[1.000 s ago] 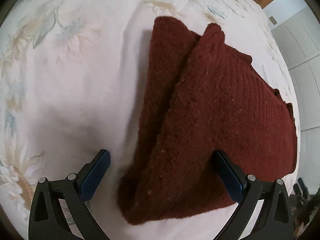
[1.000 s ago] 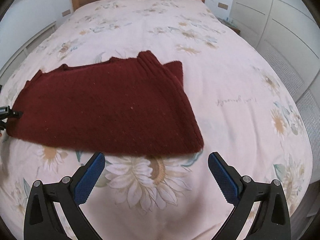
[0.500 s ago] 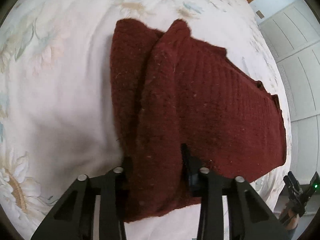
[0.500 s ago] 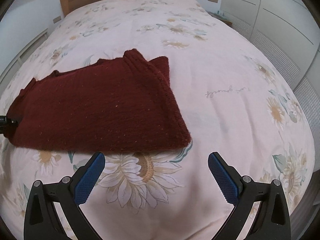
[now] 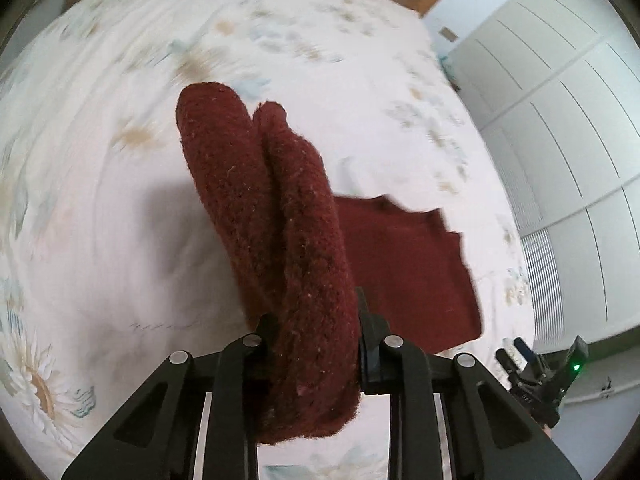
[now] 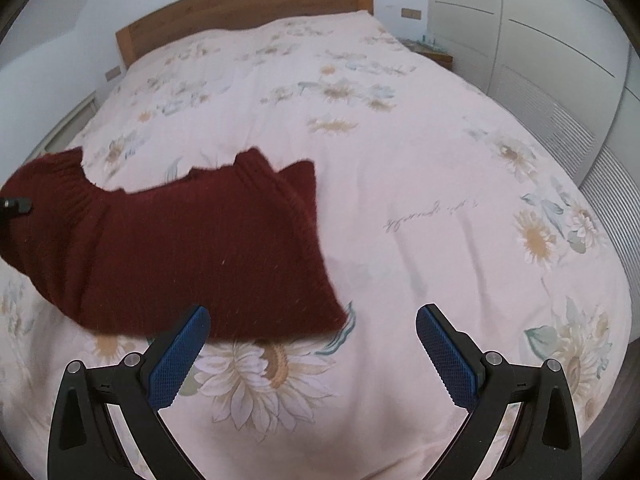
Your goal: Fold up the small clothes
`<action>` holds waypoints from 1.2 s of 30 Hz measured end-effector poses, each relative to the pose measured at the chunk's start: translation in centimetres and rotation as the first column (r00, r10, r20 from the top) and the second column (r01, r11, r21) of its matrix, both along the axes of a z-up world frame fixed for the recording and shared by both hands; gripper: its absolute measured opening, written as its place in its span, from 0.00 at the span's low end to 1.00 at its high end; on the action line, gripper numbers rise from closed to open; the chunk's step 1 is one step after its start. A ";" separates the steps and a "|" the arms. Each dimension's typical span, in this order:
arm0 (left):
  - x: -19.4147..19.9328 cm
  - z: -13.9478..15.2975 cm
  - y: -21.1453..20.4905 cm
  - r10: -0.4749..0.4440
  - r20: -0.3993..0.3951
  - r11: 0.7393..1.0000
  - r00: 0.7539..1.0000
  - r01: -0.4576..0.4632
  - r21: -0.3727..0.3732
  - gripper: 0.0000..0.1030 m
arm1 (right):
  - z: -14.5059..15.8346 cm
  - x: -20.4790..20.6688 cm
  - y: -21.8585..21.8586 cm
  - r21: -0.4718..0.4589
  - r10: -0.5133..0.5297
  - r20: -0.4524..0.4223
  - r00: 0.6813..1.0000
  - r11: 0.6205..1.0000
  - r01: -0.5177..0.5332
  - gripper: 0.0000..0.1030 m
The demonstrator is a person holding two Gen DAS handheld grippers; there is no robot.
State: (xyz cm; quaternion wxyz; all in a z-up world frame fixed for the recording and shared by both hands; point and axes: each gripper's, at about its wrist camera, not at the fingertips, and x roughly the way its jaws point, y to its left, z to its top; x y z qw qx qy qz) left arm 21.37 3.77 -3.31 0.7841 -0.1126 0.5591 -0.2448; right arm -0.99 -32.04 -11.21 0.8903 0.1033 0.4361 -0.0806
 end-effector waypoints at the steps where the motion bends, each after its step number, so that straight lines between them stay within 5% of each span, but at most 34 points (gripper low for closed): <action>1: -0.2 0.8 -1.2 -0.020 0.015 1.000 1.000 0.020 -0.005 0.19 | 0.2 -0.1 -0.5 0.005 -0.008 0.007 1.000 1.000 0.008 1.00; 9: -1.0 1.7 -16.1 -0.169 0.054 0.986 0.984 0.169 0.004 0.18 | 1.5 -1.6 -4.2 0.026 -0.078 0.051 0.996 0.997 0.077 1.00; 14: -1.8 -1.0 -22.8 -0.226 0.027 0.974 0.974 0.225 0.037 0.18 | 1.1 -2.9 -5.9 0.032 -0.115 0.038 0.993 0.993 0.114 1.00; 18: -3.0 -4.7 -26.5 -0.241 -0.005 0.962 0.970 0.240 0.131 0.18 | -0.6 -3.4 -6.9 0.027 -0.139 -0.048 0.989 0.990 0.140 1.00; 24: -3.8 -8.4 -26.8 -0.220 -0.024 0.945 0.975 0.220 0.244 0.23 | -2.2 -3.9 -7.3 0.035 -0.150 -0.101 0.983 0.987 0.154 1.00; 29: -4.6 -8.8 -27.1 -0.247 -0.018 0.920 0.969 0.240 0.310 0.31 | -2.2 -3.7 -7.3 0.039 -0.148 -0.103 0.984 0.987 0.153 1.00; 33: -4.2 -8.3 -27.1 -0.232 -0.051 0.924 0.971 0.237 0.300 0.37 | -1.5 -3.6 -7.1 0.036 -0.138 -0.091 0.986 0.989 0.142 1.00; 36: -4.0 -6.9 -26.8 -0.231 -0.025 0.928 0.973 0.228 0.295 0.58 | -0.7 -3.5 -6.8 0.028 -0.134 -0.081 0.988 0.990 0.136 1.00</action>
